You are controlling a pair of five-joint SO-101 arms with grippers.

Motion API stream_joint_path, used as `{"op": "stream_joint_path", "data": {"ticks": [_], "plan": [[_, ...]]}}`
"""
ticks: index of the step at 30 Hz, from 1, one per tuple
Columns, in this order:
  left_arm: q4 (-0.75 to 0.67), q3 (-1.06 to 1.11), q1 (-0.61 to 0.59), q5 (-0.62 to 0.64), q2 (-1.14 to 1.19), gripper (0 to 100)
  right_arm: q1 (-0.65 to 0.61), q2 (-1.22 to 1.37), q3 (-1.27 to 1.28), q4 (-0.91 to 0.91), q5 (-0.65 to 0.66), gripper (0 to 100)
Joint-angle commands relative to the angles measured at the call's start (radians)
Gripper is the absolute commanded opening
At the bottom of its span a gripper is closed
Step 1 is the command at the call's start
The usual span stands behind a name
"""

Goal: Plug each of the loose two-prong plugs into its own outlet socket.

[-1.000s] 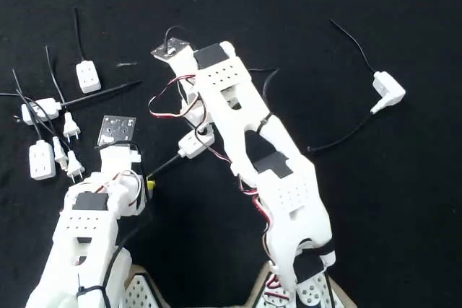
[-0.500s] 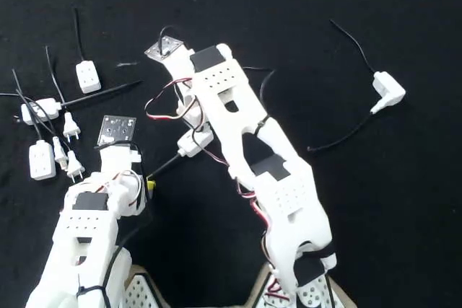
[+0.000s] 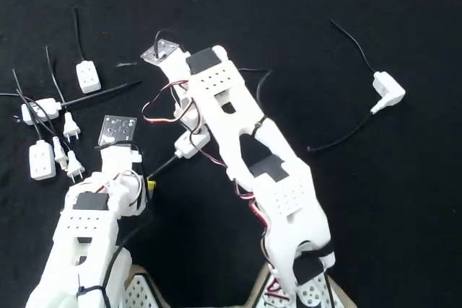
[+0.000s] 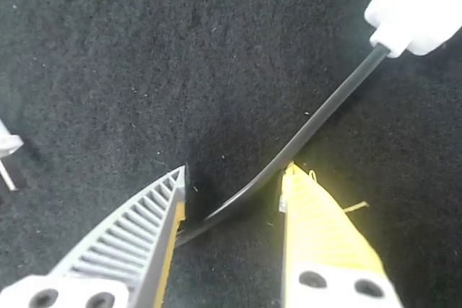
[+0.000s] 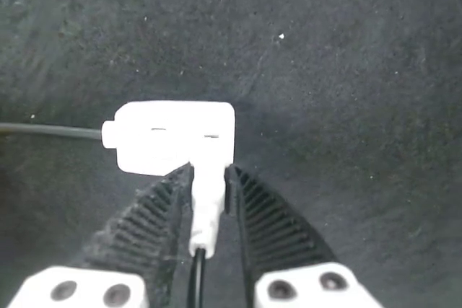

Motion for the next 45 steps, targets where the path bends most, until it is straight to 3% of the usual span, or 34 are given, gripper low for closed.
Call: {"op": "stream_joint_path", "data": {"ticks": [1,14,25,39,45], "plan": [[-0.012,-0.008,0.015,0.005,-0.017,22,-0.020,-0.058,0.064,0.035,0.006,1.0],[-0.012,-0.008,0.015,0.005,-0.017,22,0.014,-0.231,0.193,0.098,0.020,1.0],[-0.012,-0.008,0.015,0.005,-0.017,22,0.012,-0.450,0.283,0.032,0.035,1.0],[-0.012,-0.008,0.015,0.005,-0.017,22,0.052,-0.298,0.266,0.133,0.104,1.0],[-0.012,-0.008,0.013,0.005,-0.017,22,0.048,-0.426,0.533,-0.031,0.055,1.0]]}}
